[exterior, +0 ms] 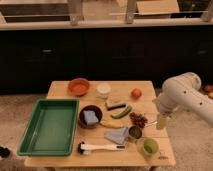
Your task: Place grapes in red bowl
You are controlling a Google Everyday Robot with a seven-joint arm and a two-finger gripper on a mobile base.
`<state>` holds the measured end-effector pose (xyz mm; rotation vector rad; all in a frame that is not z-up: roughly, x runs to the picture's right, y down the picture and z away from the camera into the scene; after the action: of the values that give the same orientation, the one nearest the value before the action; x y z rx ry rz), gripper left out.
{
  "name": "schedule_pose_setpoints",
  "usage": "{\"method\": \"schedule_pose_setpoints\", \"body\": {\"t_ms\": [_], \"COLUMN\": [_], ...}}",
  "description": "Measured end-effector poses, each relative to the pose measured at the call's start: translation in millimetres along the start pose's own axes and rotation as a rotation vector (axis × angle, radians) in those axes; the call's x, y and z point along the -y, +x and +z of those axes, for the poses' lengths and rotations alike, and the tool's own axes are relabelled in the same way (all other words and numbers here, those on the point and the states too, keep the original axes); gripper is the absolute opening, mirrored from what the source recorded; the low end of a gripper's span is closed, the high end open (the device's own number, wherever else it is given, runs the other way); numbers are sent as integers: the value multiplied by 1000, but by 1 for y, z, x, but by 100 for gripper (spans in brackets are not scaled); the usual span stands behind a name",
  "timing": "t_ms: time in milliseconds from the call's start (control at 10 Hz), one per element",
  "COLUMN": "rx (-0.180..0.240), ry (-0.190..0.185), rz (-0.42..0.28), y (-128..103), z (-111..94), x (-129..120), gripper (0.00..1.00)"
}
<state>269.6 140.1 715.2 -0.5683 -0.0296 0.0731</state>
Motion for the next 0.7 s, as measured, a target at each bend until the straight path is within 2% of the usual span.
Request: {"method": "schedule_pose_setpoints", "body": {"t_ms": [700], "rx": [26], "ry": [1], "rz": [-18], "y": [-12], "z": [26], "x": [-3], "gripper": [80]}}
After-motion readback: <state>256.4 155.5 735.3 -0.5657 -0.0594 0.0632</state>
